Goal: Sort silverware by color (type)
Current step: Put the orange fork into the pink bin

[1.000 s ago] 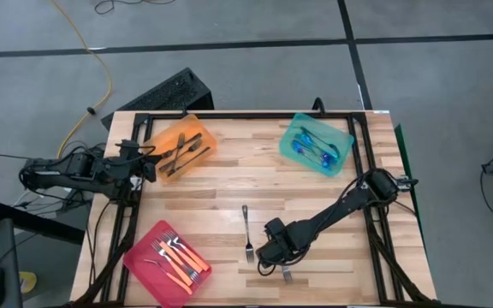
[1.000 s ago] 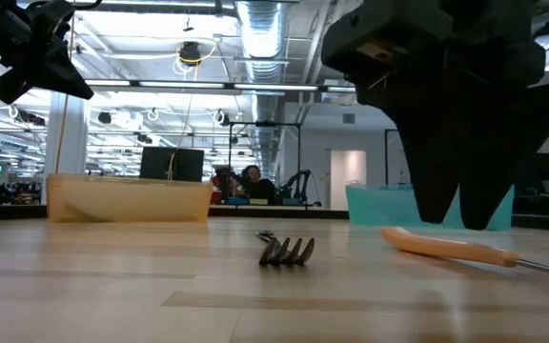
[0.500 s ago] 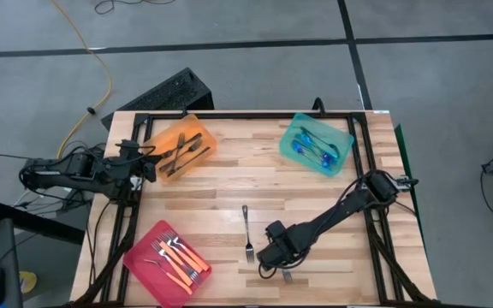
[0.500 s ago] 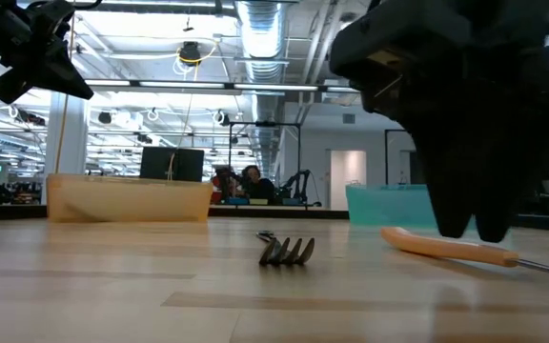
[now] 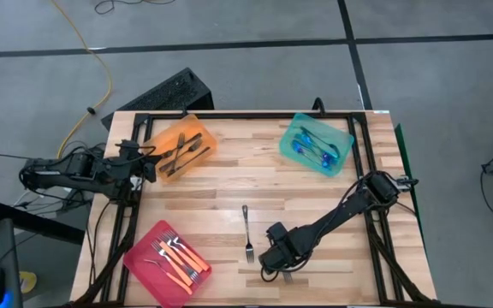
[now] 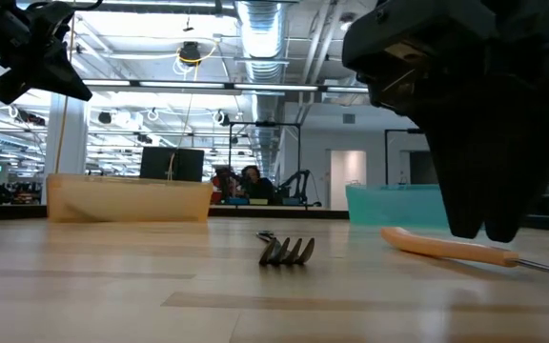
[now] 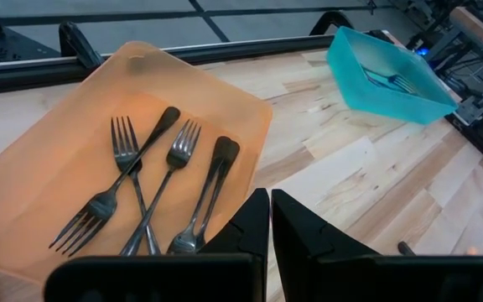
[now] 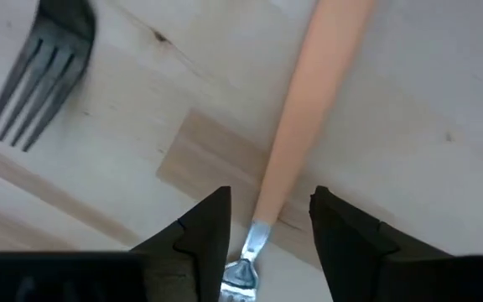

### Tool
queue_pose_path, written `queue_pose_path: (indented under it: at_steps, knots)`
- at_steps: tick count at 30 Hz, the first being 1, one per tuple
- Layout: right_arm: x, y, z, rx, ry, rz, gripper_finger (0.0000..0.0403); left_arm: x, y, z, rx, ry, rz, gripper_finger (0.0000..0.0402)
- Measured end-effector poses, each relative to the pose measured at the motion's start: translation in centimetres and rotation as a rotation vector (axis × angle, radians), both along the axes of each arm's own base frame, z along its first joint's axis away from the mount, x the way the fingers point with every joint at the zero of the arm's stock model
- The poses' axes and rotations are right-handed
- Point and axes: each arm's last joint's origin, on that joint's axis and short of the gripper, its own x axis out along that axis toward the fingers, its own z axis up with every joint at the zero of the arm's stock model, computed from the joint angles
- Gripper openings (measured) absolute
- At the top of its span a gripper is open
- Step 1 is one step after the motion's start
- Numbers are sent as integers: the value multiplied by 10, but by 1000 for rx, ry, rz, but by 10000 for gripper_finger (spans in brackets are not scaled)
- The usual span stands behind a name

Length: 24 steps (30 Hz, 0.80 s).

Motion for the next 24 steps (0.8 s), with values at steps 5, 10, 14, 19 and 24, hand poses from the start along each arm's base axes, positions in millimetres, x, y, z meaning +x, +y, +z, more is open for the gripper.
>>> queue_pose_path:
  at_steps: [5, 10, 14, 19, 24]
  knots:
    - [0, -1, 0, -13, -4, 3, 178, 0, 0, 0, 0, 0, 0, 0]
    - [1, 1, -11, -18, 24, -6, 180, 0, 0, 0, 0, 0, -1, 0]
    - [3, 5, -17, 6, 28, -4, 183, 0, 0, 0, -1, 0, -1, 0]
    - [2, 4, -17, 4, 40, -4, 180, 0, 0, 0, 0, -1, 0, 0]
    - [1, 5, -17, 4, 48, -4, 146, 0, 0, 0, -1, 0, -1, 0]
